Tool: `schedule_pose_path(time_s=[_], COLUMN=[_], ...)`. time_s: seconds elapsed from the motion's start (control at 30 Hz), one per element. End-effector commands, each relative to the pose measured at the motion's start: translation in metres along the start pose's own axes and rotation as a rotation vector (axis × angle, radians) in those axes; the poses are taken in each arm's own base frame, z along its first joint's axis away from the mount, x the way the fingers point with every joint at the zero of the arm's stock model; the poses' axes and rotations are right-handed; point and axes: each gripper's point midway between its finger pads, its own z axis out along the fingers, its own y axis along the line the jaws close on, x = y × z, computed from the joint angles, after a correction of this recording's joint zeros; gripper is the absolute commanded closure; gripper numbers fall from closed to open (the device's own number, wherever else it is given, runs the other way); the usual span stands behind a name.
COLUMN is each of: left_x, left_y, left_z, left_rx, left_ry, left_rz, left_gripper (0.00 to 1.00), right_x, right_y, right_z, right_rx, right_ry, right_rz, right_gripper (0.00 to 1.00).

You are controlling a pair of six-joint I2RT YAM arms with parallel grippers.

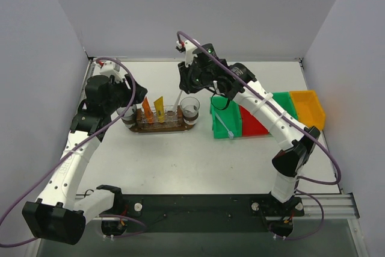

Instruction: Prepare toiletry sets of a toothbrush and toothpaste on the tray

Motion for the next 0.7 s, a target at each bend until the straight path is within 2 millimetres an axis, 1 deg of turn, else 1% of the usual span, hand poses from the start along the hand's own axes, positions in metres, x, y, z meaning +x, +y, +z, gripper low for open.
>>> schedule_pose_path(time_s=[0.0, 0.1, 0.3, 0.4, 0.5, 0.67], left_x=[-0.022, -0.022, -0.021, -0.020, -0.020, -0.019], left_y=[-0.001, 0.000, 0.005, 0.006, 0.006, 0.009], left_z=[-0.005, -0.006, -0.004, -0.003, -0.002, -0.001], left_rx=[-0.014, -0.023, -0.042, -0.046, -0.048, -0.058], left_ry=[-0.060, -0.059, -0.055, -0.050, -0.050, -0.046], left_rz=[0.031, 0.040, 0.055, 0.059, 0.062, 0.065], left_gripper=[0.35, 0.35, 0.35, 0.35, 0.35, 0.35], right_x=[-0.020, -0.016, -0.019, -0.015, -0.012, -0.005], right_y=[0.002, 0.003, 0.006, 0.009, 0.010, 0.010], right_z=[0.004, 0.016, 0.032, 0.041, 0.046, 0.049], right_rx=[0.023, 0.025, 0.009, 0.001, -0.004, -0.003], right_ry=[-0.063, -0.047, -0.047, -0.032, -0.021, 0.009], right_rz=[-0.063, -0.080, -0.100, -0.113, -0.118, -0.136], right_gripper=[1.00, 1.00, 1.00, 1.00, 1.00, 1.00])
